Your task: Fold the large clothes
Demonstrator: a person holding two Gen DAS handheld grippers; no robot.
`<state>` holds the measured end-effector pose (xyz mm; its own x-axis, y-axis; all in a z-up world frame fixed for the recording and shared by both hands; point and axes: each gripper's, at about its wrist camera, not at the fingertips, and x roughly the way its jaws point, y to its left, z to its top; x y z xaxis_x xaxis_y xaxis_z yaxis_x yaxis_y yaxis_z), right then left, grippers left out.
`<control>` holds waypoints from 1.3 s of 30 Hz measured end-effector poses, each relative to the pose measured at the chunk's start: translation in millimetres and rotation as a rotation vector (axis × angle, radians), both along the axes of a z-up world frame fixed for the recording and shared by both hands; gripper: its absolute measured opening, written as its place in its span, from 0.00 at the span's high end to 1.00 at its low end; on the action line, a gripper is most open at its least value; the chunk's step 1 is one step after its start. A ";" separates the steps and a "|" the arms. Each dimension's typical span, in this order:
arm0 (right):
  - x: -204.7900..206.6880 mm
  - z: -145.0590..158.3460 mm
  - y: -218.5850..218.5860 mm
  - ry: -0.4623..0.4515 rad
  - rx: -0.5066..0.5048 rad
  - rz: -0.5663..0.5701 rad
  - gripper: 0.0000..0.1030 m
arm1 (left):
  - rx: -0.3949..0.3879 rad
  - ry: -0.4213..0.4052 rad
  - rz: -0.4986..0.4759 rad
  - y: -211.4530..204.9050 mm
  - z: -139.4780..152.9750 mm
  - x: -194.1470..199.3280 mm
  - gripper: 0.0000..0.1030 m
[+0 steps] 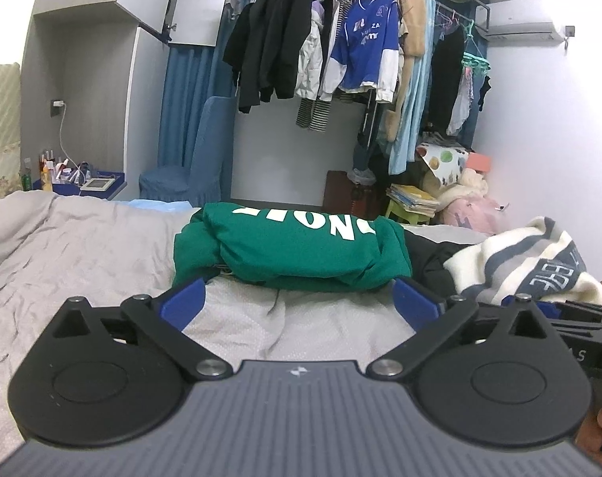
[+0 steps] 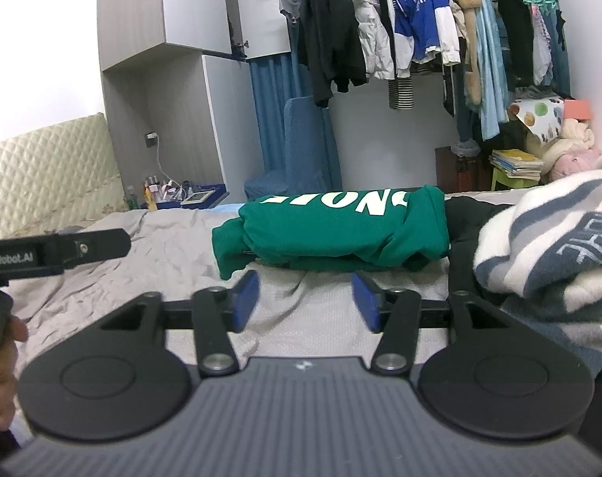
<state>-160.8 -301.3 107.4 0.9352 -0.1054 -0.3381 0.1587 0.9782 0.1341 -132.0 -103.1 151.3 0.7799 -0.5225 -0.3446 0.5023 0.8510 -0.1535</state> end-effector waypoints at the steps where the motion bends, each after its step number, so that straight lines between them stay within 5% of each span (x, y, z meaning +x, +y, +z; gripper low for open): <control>1: -0.3 0.6 0.6 -0.005 -0.003 -0.007 0.27 | 0.002 -0.002 0.002 0.1 -0.2 -0.7 0.00; 2: -0.4 1.1 0.2 -0.011 -0.005 -0.014 0.13 | 0.001 -0.003 0.003 0.7 -0.4 -0.9 0.00; 4: -0.3 1.7 -1.1 -0.021 -0.005 -0.024 0.03 | -0.006 0.000 0.010 2.3 -0.6 -1.7 0.00; 39: 7.1 4.2 6.1 0.029 -0.024 -0.059 0.03 | -0.035 0.020 0.038 25.7 -0.4 -5.6 0.00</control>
<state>-153.7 -295.2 111.6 0.9170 -0.1680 -0.3618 0.2193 0.9700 0.1054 -137.6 -77.5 150.9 0.7925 -0.5046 -0.3425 0.4660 0.8634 -0.1936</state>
